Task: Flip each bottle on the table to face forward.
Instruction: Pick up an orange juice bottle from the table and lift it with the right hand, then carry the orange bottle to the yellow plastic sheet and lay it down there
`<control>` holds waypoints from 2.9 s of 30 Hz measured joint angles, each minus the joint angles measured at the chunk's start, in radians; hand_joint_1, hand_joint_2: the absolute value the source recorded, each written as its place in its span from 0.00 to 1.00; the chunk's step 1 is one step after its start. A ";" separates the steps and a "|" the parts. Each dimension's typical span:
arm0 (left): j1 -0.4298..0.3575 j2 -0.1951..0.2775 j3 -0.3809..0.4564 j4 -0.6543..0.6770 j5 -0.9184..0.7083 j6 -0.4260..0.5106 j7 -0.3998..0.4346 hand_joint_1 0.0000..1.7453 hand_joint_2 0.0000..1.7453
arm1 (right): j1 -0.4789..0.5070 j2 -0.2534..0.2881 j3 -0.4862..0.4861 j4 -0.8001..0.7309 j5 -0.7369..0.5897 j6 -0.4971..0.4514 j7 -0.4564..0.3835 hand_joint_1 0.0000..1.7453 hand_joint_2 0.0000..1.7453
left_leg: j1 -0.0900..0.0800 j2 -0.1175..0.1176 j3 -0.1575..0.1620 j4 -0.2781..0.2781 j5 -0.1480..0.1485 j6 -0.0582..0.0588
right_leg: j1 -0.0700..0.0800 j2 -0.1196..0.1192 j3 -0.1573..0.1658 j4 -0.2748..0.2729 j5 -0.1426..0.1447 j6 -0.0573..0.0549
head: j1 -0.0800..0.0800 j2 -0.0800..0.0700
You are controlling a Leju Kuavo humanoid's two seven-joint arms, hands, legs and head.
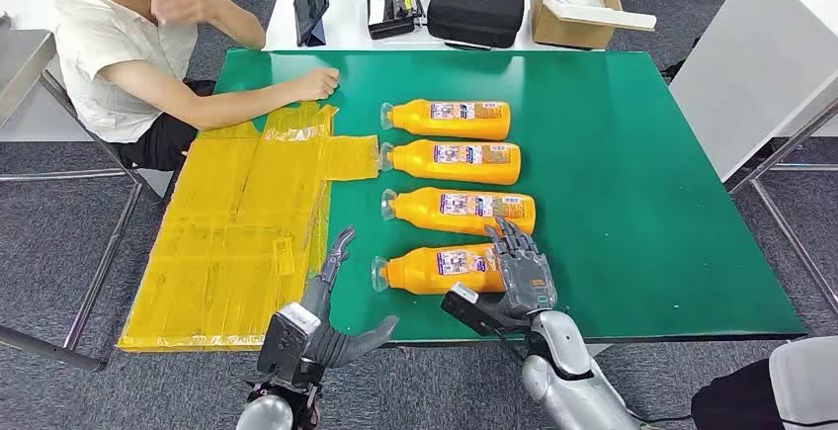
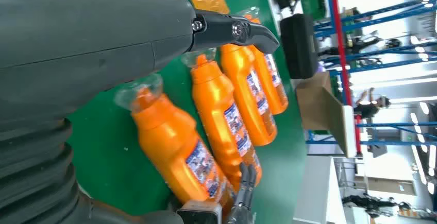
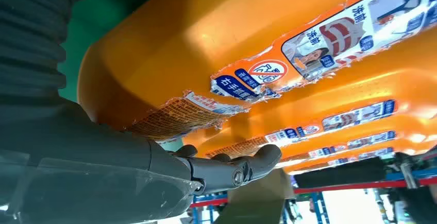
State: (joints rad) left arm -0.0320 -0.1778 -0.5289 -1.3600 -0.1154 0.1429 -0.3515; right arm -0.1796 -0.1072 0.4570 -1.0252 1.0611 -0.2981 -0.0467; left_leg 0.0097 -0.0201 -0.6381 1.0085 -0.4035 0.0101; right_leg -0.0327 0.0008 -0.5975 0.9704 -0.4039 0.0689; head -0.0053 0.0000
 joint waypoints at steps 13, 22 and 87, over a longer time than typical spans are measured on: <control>-0.025 -0.001 -0.004 0.021 0.009 0.010 0.003 0.00 1.00 | -0.096 -0.025 0.017 0.082 -0.054 0.155 -0.036 1.00 1.00 | 0.000 0.002 0.014 0.000 -0.004 0.002 | 0.000 0.001 0.002 -0.001 -0.002 -0.001 | 0.000 0.000; -0.056 -0.001 -0.011 0.040 0.038 0.011 -0.024 0.00 1.00 | -0.140 -0.056 0.020 0.093 -0.269 0.341 -0.136 1.00 1.00 | 0.000 0.014 0.023 0.000 -0.007 0.000 | 0.001 0.014 0.015 -0.001 0.000 -0.001 | 0.000 0.000; -0.111 -0.036 -0.018 0.135 0.635 0.036 -0.069 0.00 1.00 | -0.113 0.124 0.265 -0.055 -0.632 0.206 -0.340 1.00 1.00 | 0.000 0.010 0.004 0.000 -0.005 0.001 | 0.000 0.010 0.002 0.000 -0.001 0.000 | 0.000 0.000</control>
State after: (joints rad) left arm -0.1431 -0.2138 -0.5472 -1.2249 0.5193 0.1788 -0.4209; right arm -0.2926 0.0171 0.7219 -1.0801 0.4295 -0.0918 -0.3869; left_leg 0.0098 -0.0104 -0.6341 1.0085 -0.4089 0.0111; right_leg -0.0323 0.0109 -0.5958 0.9702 -0.4046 0.0684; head -0.0053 0.0000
